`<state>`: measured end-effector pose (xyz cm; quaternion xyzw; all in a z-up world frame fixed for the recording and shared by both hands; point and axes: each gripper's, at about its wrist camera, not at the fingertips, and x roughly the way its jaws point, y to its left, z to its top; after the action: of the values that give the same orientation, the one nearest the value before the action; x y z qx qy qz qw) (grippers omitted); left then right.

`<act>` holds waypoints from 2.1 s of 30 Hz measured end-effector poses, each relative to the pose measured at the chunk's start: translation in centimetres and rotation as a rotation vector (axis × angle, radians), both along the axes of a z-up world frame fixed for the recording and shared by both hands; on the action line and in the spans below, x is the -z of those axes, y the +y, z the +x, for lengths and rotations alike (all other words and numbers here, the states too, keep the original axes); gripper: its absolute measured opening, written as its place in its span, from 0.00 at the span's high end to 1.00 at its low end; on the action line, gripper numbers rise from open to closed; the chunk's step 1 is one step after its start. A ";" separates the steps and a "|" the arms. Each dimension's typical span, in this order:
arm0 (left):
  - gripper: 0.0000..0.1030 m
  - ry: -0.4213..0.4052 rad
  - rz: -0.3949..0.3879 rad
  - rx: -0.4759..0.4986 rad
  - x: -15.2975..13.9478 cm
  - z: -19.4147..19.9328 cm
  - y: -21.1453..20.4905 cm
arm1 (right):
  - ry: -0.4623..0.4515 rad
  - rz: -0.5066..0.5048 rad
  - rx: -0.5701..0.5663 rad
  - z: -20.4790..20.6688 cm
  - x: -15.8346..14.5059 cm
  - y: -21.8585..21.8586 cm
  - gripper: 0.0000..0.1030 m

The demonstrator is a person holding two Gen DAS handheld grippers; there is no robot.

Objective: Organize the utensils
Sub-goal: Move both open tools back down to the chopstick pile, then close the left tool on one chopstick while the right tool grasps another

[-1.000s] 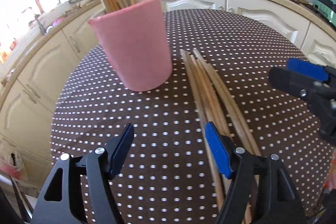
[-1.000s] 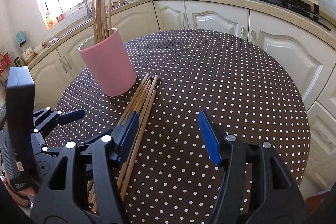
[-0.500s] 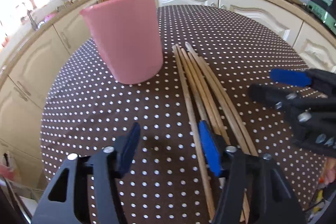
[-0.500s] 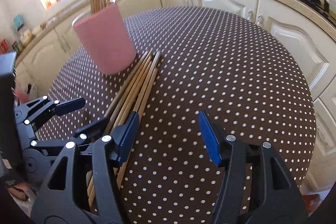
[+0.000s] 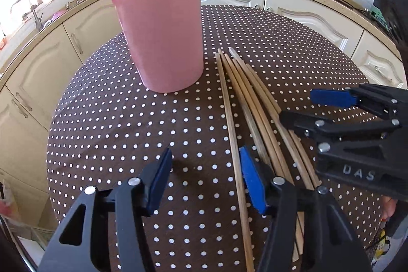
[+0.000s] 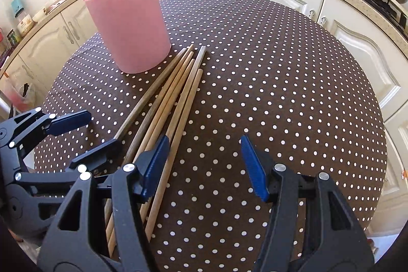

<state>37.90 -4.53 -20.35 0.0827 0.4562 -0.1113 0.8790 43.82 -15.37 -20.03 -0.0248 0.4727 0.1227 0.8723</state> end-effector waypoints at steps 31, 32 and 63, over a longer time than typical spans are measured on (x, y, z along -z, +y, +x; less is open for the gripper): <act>0.68 0.190 0.037 0.055 -1.1 5.5 -3.5 | 0.257 -0.151 -0.187 4.5 -0.8 -0.1 0.87; 0.72 0.197 0.042 0.056 -1.1 5.7 -3.7 | 0.265 -0.148 -0.189 4.7 -0.8 -0.2 0.88; 0.95 -0.022 -0.098 0.047 -6.8 -1.4 -2.3 | 0.045 0.132 -0.125 -1.4 -5.7 -5.6 0.95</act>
<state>36.48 -6.86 -13.51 0.0517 0.4385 -0.1532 0.8841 42.43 -20.95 -14.36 0.0060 0.4806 0.2084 0.8518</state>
